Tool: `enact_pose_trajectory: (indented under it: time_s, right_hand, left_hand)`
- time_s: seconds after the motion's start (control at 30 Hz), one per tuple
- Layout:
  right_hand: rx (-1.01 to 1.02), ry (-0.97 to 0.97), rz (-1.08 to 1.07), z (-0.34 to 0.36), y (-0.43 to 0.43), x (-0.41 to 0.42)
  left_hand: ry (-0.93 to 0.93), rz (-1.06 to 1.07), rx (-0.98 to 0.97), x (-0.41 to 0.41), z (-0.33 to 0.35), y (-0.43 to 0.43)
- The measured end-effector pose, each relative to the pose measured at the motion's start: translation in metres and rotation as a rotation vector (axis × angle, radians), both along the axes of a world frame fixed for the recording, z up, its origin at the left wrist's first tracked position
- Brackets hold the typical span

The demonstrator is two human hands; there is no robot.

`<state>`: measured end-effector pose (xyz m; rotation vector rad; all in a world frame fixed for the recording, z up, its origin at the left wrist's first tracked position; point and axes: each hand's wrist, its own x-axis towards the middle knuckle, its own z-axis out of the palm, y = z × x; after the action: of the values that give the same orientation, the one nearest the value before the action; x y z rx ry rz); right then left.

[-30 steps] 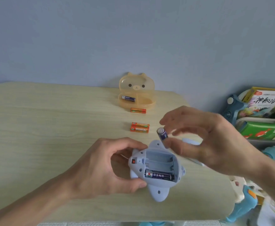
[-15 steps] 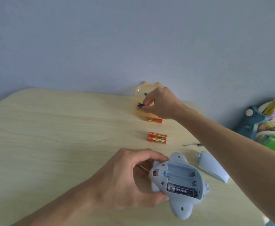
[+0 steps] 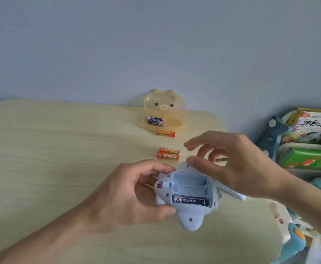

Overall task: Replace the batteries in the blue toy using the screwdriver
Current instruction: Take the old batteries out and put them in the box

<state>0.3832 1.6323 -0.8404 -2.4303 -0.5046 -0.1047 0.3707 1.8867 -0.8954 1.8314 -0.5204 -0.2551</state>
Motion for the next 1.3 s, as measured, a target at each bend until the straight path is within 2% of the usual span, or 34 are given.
enact_pose_trajectory:
  time_s: [0.13,0.3,0.4,0.5,0.63,0.73,0.87,1.13,1.3]
  right_hand:
    - [0.019,0.195,0.017,-0.019,-0.032,-0.052]
    - [0.324,0.308,0.063,-0.039,-0.030,-0.062]
    - [0.417,0.363,0.047,-0.045,-0.028,-0.063]
    - [0.494,0.426,0.021,-0.046,-0.028,-0.062]
    - [0.492,0.440,0.012,-0.045,-0.024,-0.061]
    - [0.500,0.450,0.008,-0.042,-0.021,-0.061]
    - [0.441,0.454,-0.011,-0.043,-0.021,-0.062]
    - [0.517,0.511,0.028,-0.044,-0.016,-0.062]
    - [0.477,0.485,0.038,-0.040,-0.014,-0.061]
  left_hand:
    - [0.014,-0.005,-0.044,0.000,-0.001,-0.003]
    - [-0.041,-0.026,0.015,-0.005,-0.002,-0.006]
    - [-0.176,-0.028,0.134,-0.008,0.002,-0.005]
    - [-0.425,-0.086,0.294,-0.006,0.007,-0.005]
    - [-0.543,-0.265,0.370,-0.007,0.012,-0.015]
    - [-0.603,-0.324,0.430,-0.007,0.012,-0.026]
    - [-0.647,-0.344,0.444,-0.004,0.016,-0.037]
    - [-0.689,-0.346,0.422,0.000,0.017,-0.047]
    - [-0.633,-0.311,0.363,-0.001,0.019,-0.046]
